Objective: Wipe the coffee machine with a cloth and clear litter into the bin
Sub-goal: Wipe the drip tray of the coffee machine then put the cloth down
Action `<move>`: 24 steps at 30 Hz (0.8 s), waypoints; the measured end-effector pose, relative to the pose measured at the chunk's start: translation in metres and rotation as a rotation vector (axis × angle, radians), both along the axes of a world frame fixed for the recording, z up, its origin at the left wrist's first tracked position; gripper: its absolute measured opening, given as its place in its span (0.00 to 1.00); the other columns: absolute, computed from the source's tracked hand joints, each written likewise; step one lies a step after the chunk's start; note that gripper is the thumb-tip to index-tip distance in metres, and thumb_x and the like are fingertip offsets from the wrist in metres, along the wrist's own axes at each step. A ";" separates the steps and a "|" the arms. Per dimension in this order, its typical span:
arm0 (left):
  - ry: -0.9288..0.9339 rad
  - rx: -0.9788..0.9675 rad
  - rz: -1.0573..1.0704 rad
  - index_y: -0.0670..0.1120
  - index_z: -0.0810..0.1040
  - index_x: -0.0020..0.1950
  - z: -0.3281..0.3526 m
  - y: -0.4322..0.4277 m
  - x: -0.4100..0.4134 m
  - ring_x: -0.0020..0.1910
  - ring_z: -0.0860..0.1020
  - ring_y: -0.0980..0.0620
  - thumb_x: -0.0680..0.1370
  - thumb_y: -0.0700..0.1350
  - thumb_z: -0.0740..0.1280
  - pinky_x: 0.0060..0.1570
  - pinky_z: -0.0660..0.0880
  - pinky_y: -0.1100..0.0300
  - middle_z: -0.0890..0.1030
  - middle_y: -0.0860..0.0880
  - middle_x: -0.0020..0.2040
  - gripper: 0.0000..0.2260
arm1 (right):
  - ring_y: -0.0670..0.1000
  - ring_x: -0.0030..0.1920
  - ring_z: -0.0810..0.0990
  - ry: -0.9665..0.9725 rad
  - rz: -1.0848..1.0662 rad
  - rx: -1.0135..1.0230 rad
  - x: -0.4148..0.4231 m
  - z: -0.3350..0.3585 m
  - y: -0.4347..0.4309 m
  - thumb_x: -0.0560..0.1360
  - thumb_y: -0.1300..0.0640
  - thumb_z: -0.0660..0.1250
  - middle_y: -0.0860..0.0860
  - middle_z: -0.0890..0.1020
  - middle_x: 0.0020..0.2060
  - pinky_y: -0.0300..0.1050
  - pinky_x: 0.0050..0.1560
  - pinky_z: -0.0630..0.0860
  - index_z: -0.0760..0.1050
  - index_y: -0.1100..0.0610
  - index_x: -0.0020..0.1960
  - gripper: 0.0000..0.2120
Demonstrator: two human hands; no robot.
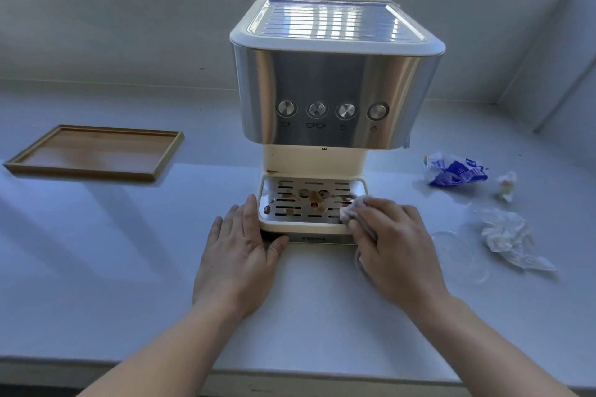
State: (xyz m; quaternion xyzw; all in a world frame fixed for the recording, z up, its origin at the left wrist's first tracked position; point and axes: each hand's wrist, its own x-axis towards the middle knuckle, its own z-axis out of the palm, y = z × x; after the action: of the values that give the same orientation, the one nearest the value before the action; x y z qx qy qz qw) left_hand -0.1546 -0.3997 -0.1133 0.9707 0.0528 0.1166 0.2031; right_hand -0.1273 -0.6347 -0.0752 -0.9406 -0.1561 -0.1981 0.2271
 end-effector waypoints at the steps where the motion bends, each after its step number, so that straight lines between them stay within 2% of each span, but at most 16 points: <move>1: 0.003 0.000 0.000 0.51 0.42 0.80 0.001 0.000 0.000 0.78 0.52 0.51 0.79 0.66 0.48 0.79 0.44 0.54 0.58 0.50 0.79 0.35 | 0.57 0.53 0.76 0.056 -0.032 -0.041 0.012 0.006 0.001 0.79 0.50 0.64 0.45 0.81 0.57 0.46 0.54 0.73 0.82 0.50 0.54 0.10; 3: 0.010 0.006 -0.001 0.51 0.42 0.80 0.002 0.001 0.000 0.78 0.52 0.51 0.79 0.66 0.48 0.79 0.43 0.54 0.58 0.51 0.79 0.35 | 0.56 0.54 0.75 0.128 -0.060 -0.143 0.030 0.013 0.010 0.81 0.48 0.58 0.43 0.80 0.57 0.49 0.55 0.72 0.81 0.48 0.55 0.13; 5: 0.008 0.008 0.000 0.51 0.42 0.80 0.003 0.000 0.000 0.78 0.52 0.51 0.79 0.66 0.48 0.79 0.43 0.54 0.57 0.51 0.79 0.35 | 0.54 0.57 0.75 0.105 -0.027 -0.187 0.030 0.012 0.021 0.82 0.49 0.56 0.42 0.79 0.57 0.50 0.56 0.72 0.80 0.46 0.55 0.14; 8: 0.012 0.008 0.001 0.51 0.41 0.80 0.002 -0.001 0.000 0.78 0.52 0.51 0.79 0.66 0.48 0.79 0.42 0.55 0.57 0.50 0.79 0.35 | 0.54 0.58 0.76 -0.071 0.116 -0.091 0.014 0.002 0.019 0.81 0.53 0.59 0.46 0.81 0.55 0.49 0.57 0.73 0.81 0.51 0.53 0.12; 10: 0.014 0.014 0.000 0.52 0.41 0.80 0.001 0.000 0.000 0.78 0.52 0.50 0.79 0.67 0.48 0.79 0.43 0.54 0.57 0.50 0.79 0.35 | 0.52 0.57 0.77 -0.149 0.176 -0.063 0.018 -0.001 0.010 0.80 0.56 0.61 0.48 0.83 0.53 0.43 0.60 0.71 0.82 0.55 0.52 0.10; 12: 0.019 0.016 -0.006 0.52 0.41 0.80 0.001 -0.001 0.001 0.79 0.51 0.51 0.78 0.67 0.46 0.79 0.43 0.54 0.57 0.51 0.79 0.35 | 0.50 0.53 0.75 -0.111 0.129 -0.030 0.032 0.006 0.008 0.79 0.58 0.63 0.49 0.83 0.51 0.37 0.56 0.66 0.82 0.55 0.49 0.09; 15: 0.021 0.006 0.000 0.52 0.40 0.80 0.002 0.000 0.001 0.79 0.50 0.52 0.79 0.67 0.46 0.79 0.41 0.55 0.56 0.51 0.80 0.35 | 0.53 0.54 0.76 0.071 0.019 -0.035 0.050 0.016 0.021 0.80 0.57 0.61 0.46 0.82 0.51 0.42 0.52 0.69 0.81 0.51 0.48 0.10; 17: 0.028 0.009 0.003 0.52 0.40 0.80 0.003 0.000 0.001 0.79 0.50 0.52 0.79 0.67 0.47 0.79 0.41 0.54 0.56 0.50 0.80 0.35 | 0.52 0.55 0.76 0.050 0.085 -0.116 0.046 0.015 0.026 0.80 0.57 0.61 0.45 0.81 0.48 0.44 0.56 0.71 0.80 0.50 0.47 0.09; 20: 0.036 0.024 0.009 0.52 0.39 0.79 0.003 0.000 0.000 0.79 0.49 0.53 0.79 0.67 0.46 0.79 0.41 0.52 0.56 0.50 0.80 0.35 | 0.52 0.57 0.76 -0.032 0.208 -0.179 0.027 0.009 0.015 0.80 0.56 0.59 0.47 0.81 0.52 0.46 0.60 0.72 0.80 0.52 0.50 0.10; 22: 0.046 0.034 0.006 0.52 0.39 0.79 0.004 -0.001 -0.001 0.79 0.48 0.53 0.78 0.68 0.44 0.79 0.40 0.50 0.56 0.51 0.80 0.35 | 0.54 0.53 0.78 -0.062 0.178 -0.156 0.027 0.011 0.006 0.80 0.57 0.62 0.48 0.83 0.52 0.43 0.57 0.73 0.81 0.53 0.51 0.09; 24: 0.051 0.029 0.006 0.52 0.39 0.79 0.004 0.000 -0.001 0.79 0.47 0.54 0.78 0.68 0.44 0.79 0.40 0.49 0.56 0.52 0.80 0.35 | 0.55 0.49 0.78 0.013 0.078 -0.107 0.038 0.020 0.009 0.78 0.57 0.63 0.47 0.83 0.51 0.43 0.50 0.73 0.81 0.51 0.49 0.08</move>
State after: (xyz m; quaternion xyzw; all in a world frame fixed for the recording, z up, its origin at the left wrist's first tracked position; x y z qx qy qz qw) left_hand -0.1556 -0.3996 -0.1091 0.9761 0.0591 0.0930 0.1871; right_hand -0.0889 -0.6260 -0.0551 -0.9460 -0.2013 -0.1743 0.1851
